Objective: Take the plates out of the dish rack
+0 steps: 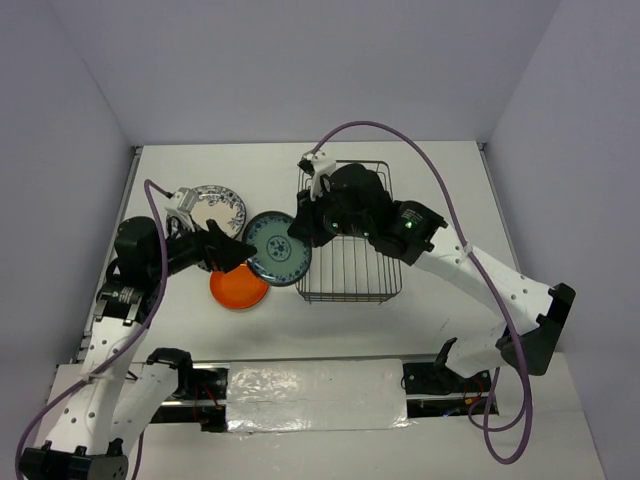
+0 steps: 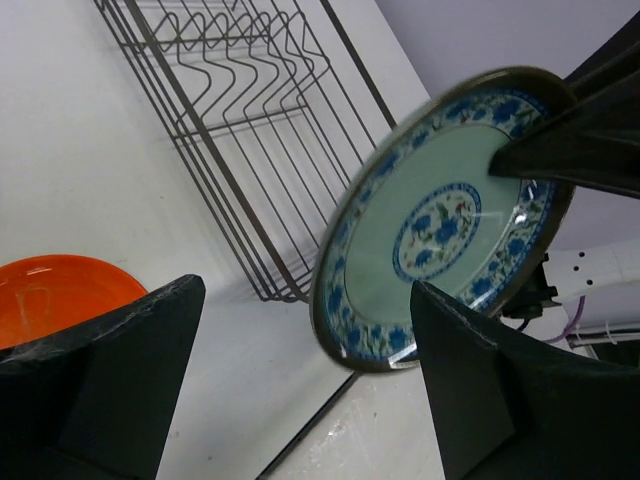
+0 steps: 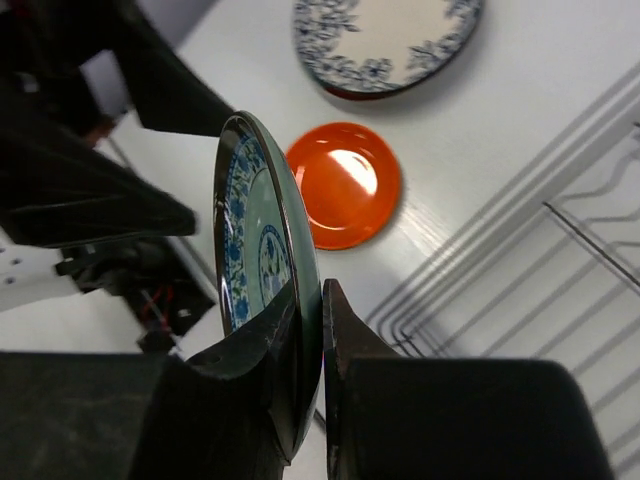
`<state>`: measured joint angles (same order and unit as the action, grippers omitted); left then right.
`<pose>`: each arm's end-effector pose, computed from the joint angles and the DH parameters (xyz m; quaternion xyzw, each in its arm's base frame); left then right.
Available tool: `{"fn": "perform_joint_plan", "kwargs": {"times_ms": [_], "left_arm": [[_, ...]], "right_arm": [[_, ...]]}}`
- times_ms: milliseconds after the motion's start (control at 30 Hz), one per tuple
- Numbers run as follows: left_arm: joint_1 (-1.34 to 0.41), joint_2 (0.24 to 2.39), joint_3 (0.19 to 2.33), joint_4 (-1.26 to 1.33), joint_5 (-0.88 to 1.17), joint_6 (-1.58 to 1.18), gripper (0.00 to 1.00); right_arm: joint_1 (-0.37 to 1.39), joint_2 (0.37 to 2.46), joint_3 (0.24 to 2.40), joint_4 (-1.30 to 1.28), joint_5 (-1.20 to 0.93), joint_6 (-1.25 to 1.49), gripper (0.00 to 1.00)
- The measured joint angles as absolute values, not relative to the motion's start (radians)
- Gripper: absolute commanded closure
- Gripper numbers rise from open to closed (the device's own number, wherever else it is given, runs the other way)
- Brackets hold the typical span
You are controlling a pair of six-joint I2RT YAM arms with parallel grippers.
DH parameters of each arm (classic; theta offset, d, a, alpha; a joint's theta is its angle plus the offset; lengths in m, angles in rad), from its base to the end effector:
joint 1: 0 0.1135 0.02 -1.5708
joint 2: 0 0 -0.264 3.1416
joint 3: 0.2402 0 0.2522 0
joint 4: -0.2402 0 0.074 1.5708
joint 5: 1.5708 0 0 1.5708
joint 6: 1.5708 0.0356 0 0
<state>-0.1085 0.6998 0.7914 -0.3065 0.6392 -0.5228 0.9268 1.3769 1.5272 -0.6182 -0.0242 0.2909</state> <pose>0.1535 -0.0381 0.3438 0.0408 0.7641 -0.4175 0.4901 0.1795 0.2406 0.4191 -0.2723 0.8070 0.3081 0.4239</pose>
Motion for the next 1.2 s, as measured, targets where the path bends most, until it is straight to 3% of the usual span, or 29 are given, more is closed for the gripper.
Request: {"fn": "perform_joint_plan", "kwargs": {"times_ms": [67,167,233,300,333,500,867,1200], "left_arm": [[-0.109,0.714,0.789,-0.305,0.664,-0.525,0.15],[-0.109,0.730,0.768,-0.291,0.719,-0.533,0.60],[-0.115,0.727,0.763,-0.277,0.756,-0.536,1.00],[-0.105,0.719,0.753,-0.277,0.810,-0.550,1.00],[-0.105,0.711,0.751,-0.273,0.817,-0.550,1.00],[-0.115,0.700,0.750,-0.318,0.722,-0.544,1.00],[-0.112,0.695,0.609,-0.495,0.175,-0.679,1.00],[-0.108,0.656,0.474,-0.493,0.028,-0.839,0.85]], "right_arm": [[0.927,1.378,1.504,-0.566,-0.094,0.306,0.93],[0.927,1.378,1.471,-0.493,-0.164,0.322,0.92],[0.921,1.380,1.442,-0.469,-0.176,0.328,0.88],[0.900,1.380,1.427,-0.460,-0.184,0.323,0.73],[0.892,1.380,1.423,-0.453,-0.196,0.331,0.54],[0.915,1.374,1.359,-0.383,-0.115,0.378,0.34],[0.905,1.140,1.077,-0.409,0.157,0.452,0.33],[0.905,0.972,0.915,-0.408,0.187,0.451,0.33]]}}
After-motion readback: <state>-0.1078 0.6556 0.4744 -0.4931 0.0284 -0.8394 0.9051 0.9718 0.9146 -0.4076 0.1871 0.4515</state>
